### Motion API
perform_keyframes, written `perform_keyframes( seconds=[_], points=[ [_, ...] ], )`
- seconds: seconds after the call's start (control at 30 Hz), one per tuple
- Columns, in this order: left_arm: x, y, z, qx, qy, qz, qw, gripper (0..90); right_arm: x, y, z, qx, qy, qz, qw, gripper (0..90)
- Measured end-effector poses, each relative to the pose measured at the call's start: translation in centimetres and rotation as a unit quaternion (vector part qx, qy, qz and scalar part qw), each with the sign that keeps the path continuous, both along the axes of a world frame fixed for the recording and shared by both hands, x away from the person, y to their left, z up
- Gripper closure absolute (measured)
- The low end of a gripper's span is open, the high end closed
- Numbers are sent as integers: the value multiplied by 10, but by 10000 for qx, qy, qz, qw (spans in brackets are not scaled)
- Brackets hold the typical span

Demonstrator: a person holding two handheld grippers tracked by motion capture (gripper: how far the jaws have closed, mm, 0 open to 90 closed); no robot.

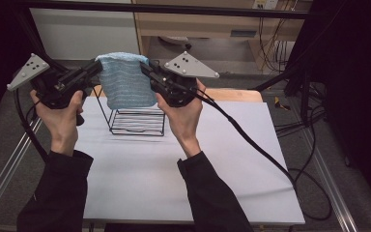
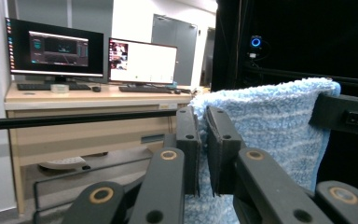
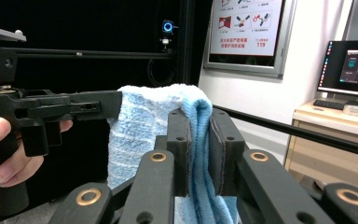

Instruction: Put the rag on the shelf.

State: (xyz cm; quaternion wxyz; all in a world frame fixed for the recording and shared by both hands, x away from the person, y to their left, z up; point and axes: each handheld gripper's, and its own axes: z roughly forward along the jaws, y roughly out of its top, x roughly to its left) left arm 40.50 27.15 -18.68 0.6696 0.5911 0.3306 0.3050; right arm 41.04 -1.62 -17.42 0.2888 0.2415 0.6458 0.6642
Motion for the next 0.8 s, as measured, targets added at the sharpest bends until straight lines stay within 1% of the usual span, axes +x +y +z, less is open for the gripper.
perform_keyframes(
  seconds=[0.03, 0.2, 0.27, 0.57, 0.67, 0.8],
  points=[
    [0, 2, 2, -19, -21, 11, 10000, 842, 2, 1, 2, -4, -39, -3, 10000, 804],
    [3, 8, 13, -31, -105, 104, 9999, 842, 9, 9, 13, 37, -63, 1, 10000, 804],
    [4, 10, 17, -45, -136, 128, 9998, 842, 11, 12, 18, 26, -122, -2, 9999, 804],
    [9, 21, 31, -190, -230, 155, 9994, 842, 19, 26, 36, 4, -264, 15, 9996, 804],
    [13, 25, 35, -241, -247, 149, 9993, 842, 21, 29, 44, -80, -336, 6, 9994, 805],
    [18, 27, 41, -289, -279, 191, 9990, 842, 27, 33, 53, -117, -382, 8, 9992, 805]
  ],
)
